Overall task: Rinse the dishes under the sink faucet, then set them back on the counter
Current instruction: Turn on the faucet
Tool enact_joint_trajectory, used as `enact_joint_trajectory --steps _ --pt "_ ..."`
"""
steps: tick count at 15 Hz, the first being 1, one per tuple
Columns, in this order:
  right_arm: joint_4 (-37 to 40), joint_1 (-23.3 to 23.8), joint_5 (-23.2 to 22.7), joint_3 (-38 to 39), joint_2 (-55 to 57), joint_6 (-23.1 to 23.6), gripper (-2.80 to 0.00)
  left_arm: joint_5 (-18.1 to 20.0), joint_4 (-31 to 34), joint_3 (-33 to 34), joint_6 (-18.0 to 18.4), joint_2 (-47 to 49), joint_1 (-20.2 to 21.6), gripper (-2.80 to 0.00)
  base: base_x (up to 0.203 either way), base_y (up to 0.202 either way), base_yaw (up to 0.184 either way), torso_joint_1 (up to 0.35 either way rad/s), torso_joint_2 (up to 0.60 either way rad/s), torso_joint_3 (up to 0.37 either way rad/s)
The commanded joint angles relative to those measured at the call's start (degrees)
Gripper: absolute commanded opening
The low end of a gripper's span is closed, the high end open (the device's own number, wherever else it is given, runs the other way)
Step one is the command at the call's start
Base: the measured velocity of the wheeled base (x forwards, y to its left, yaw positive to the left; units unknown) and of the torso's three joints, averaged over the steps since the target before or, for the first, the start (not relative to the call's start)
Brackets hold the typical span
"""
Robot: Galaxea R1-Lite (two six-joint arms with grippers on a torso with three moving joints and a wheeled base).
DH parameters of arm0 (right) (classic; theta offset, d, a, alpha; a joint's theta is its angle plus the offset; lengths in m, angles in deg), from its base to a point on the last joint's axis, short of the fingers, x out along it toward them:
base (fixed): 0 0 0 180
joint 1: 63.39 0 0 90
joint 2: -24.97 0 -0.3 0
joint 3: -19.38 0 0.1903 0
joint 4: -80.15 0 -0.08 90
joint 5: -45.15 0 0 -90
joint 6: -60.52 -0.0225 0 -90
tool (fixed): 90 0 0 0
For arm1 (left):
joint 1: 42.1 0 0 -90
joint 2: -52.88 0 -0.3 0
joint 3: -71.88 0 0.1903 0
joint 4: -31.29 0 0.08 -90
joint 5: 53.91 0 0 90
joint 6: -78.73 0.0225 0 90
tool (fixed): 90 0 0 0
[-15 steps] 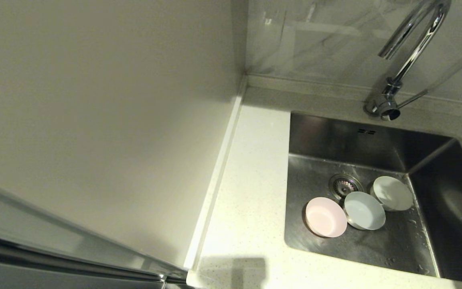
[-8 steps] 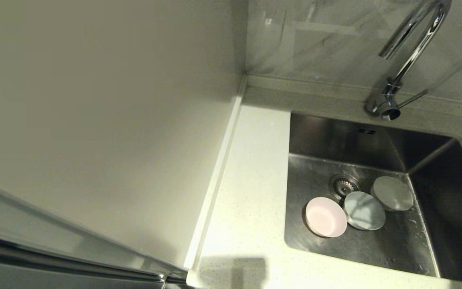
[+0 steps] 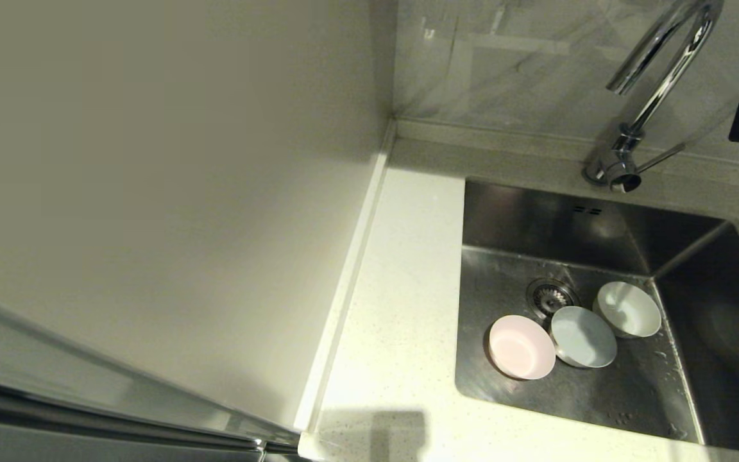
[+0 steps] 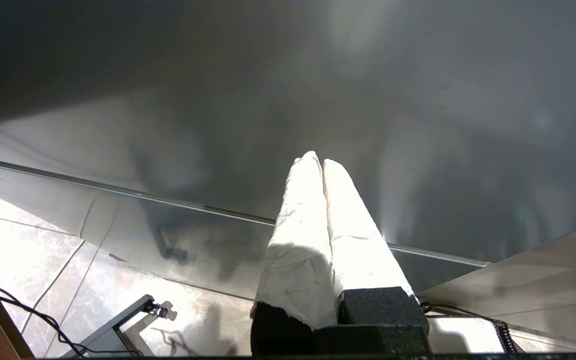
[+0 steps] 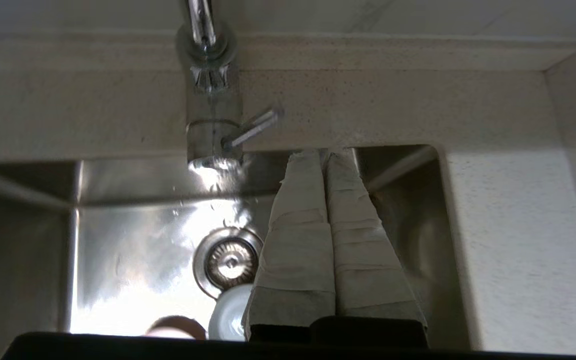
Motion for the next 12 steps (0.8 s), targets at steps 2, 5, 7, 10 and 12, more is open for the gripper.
enact_joint_trajectory --steps 2,5,7,10,12 --pt "0.12 -0.16 0.10 -5.99 6.00 -1.92 -2.80 0.00 -0.04 0.00 -0.04 -0.18 0.00 -2.80 0.000 0.000 0.000 0.000 0.00 0.000" --pt "0.12 -1.13 -0.01 -10.74 9.53 -2.72 -2.80 -0.05 -0.04 0.00 -0.04 -0.20 -0.07 -2.80 0.000 0.000 0.000 0.000 0.00 0.000" --pt "0.18 -2.00 -0.05 -13.34 11.53 -2.66 -2.80 0.00 -0.04 0.00 -0.04 -0.18 0.00 -2.80 0.000 0.000 0.000 0.000 0.00 0.000" --pt "0.19 -3.10 -0.02 -14.30 13.34 -2.60 -2.80 -0.03 -0.04 0.00 -0.04 -0.18 -0.09 -2.80 0.000 0.000 0.000 0.000 0.00 0.000" --pt "0.19 -3.28 0.14 -14.83 14.40 -2.65 -2.80 0.00 -0.04 0.00 -0.04 -0.18 -0.08 -2.80 0.000 0.000 0.000 0.000 0.00 0.000"
